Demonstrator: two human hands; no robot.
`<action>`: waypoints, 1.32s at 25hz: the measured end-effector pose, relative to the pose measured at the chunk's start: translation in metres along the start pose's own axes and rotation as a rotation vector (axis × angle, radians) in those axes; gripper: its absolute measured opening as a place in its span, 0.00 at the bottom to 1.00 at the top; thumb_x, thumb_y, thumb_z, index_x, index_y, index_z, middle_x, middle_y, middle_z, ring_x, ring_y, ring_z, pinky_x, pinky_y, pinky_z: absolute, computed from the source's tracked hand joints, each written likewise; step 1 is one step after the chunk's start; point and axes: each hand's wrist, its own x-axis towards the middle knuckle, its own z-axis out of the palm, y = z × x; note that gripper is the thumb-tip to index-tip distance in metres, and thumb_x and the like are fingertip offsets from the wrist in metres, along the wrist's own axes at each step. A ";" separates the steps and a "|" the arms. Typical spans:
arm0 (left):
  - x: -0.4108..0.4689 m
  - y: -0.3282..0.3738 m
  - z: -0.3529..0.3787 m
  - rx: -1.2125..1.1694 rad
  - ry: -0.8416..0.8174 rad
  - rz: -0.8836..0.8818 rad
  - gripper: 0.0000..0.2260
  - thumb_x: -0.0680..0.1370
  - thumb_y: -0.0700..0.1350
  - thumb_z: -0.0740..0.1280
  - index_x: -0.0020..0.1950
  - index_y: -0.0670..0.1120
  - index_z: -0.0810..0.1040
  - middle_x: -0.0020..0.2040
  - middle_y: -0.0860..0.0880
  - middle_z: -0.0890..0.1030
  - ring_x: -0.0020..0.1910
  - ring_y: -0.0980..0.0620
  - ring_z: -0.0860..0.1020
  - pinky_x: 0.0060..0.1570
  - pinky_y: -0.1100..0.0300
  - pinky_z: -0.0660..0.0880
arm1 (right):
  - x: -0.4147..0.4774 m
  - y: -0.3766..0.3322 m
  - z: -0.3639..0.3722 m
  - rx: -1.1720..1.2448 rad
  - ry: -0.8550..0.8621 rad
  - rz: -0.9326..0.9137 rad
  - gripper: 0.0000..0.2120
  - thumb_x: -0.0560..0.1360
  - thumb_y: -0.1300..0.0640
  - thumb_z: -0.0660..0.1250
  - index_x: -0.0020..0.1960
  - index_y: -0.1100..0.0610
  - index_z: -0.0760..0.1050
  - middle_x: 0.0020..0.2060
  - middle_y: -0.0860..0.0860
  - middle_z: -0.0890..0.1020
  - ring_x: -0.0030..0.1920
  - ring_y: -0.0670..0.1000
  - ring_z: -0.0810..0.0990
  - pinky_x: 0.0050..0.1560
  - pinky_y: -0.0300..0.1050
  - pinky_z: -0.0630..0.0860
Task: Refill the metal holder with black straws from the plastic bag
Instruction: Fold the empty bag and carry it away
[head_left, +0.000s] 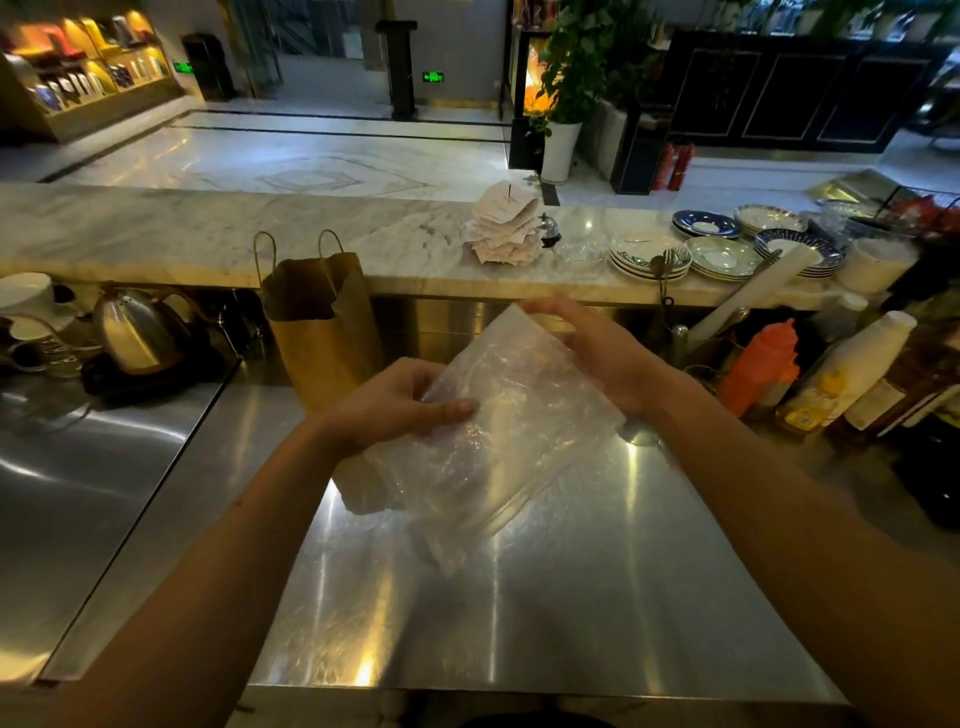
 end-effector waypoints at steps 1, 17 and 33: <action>-0.002 -0.002 0.002 -0.048 0.052 -0.005 0.09 0.79 0.43 0.67 0.57 0.41 0.79 0.50 0.43 0.84 0.46 0.47 0.84 0.44 0.58 0.82 | -0.003 0.004 -0.003 0.121 -0.025 0.057 0.25 0.80 0.39 0.53 0.68 0.53 0.72 0.63 0.58 0.78 0.61 0.58 0.80 0.50 0.49 0.81; 0.002 -0.025 0.011 -0.524 0.260 -0.080 0.11 0.79 0.39 0.63 0.60 0.44 0.79 0.52 0.47 0.85 0.53 0.46 0.83 0.48 0.55 0.82 | -0.006 0.042 0.013 0.100 0.075 0.084 0.20 0.74 0.67 0.68 0.64 0.57 0.73 0.56 0.59 0.82 0.56 0.60 0.82 0.49 0.50 0.82; -0.006 -0.034 -0.005 -0.252 0.410 -0.046 0.06 0.72 0.39 0.73 0.47 0.48 0.82 0.52 0.51 0.80 0.51 0.49 0.80 0.40 0.63 0.80 | 0.013 0.038 0.024 0.197 -0.003 0.098 0.15 0.82 0.58 0.52 0.60 0.54 0.76 0.53 0.53 0.77 0.55 0.53 0.78 0.51 0.49 0.78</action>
